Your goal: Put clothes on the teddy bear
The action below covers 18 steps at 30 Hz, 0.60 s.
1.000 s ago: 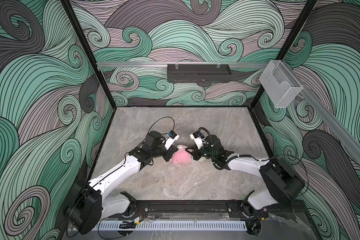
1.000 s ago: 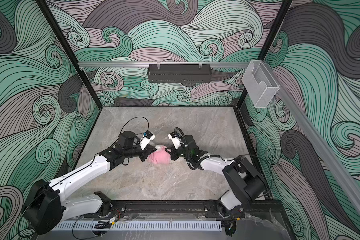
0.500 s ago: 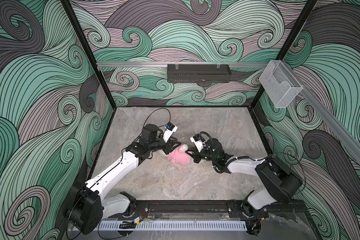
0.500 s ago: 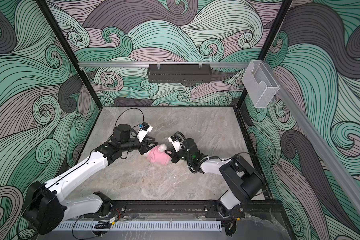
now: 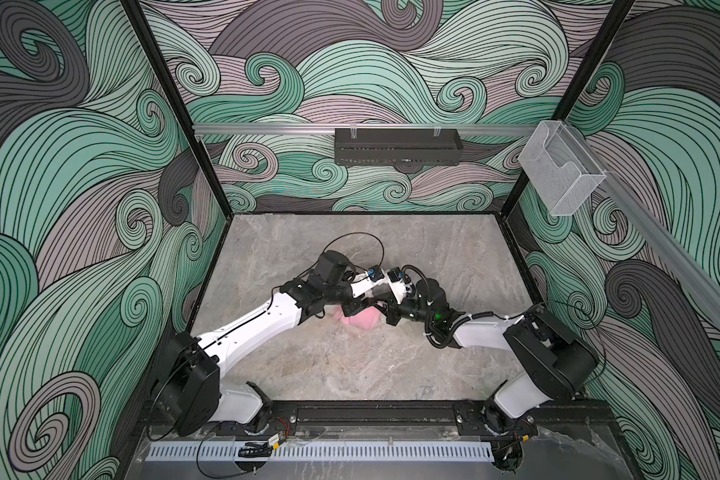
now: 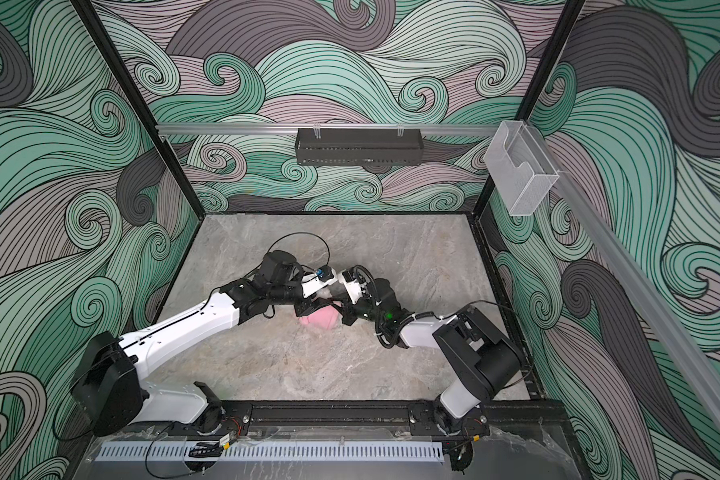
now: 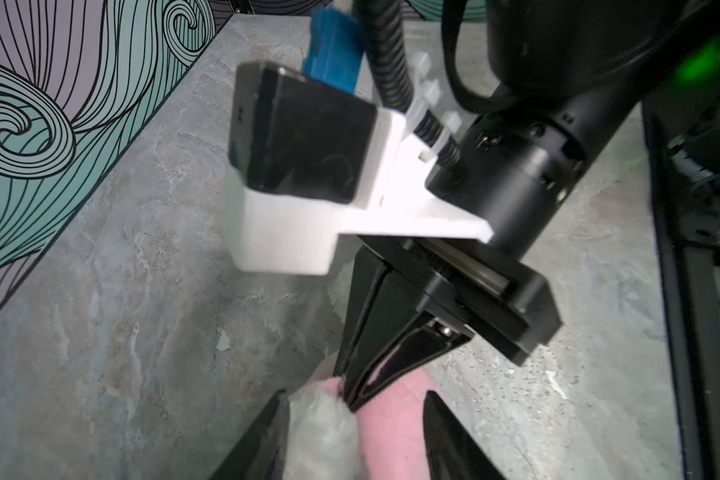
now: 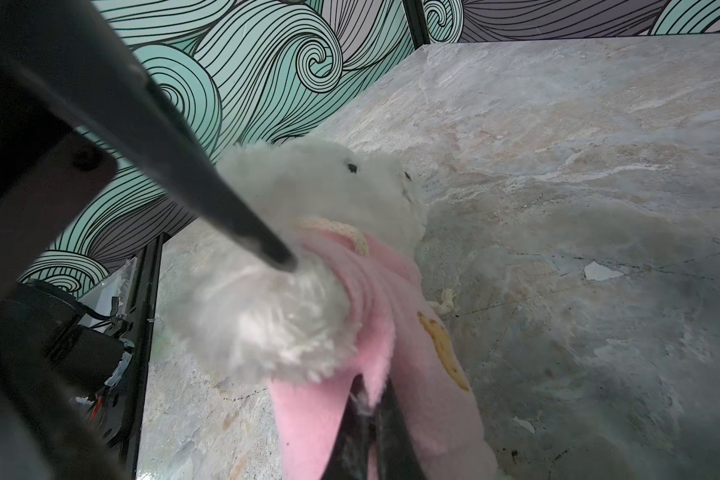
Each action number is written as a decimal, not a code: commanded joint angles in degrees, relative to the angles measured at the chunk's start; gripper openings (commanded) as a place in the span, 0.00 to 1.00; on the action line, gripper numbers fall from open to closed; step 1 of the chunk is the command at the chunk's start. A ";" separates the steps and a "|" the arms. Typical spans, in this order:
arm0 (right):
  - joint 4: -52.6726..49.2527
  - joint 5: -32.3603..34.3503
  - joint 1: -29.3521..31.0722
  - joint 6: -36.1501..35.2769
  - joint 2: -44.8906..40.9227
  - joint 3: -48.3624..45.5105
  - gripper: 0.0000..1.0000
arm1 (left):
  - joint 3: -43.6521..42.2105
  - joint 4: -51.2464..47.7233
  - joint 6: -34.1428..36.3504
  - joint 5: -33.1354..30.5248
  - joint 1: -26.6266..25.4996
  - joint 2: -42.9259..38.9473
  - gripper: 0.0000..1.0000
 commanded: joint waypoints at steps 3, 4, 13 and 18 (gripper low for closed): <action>2.75 -0.34 0.22 2.13 -0.31 -2.16 0.00 | 2.40 -1.47 3.39 -5.91 -0.61 3.92 0.28; 2.90 0.12 0.17 2.52 -0.54 -2.54 0.00 | 2.64 -1.99 2.87 -5.83 -0.61 3.92 0.16; -17.47 26.46 5.46 2.01 -4.18 -5.30 0.00 | -9.18 23.12 -31.78 -0.38 6.29 -9.95 0.00; -18.23 20.79 5.44 -3.15 -9.93 -3.30 0.23 | -10.65 22.75 -29.74 -0.93 6.86 -7.90 0.00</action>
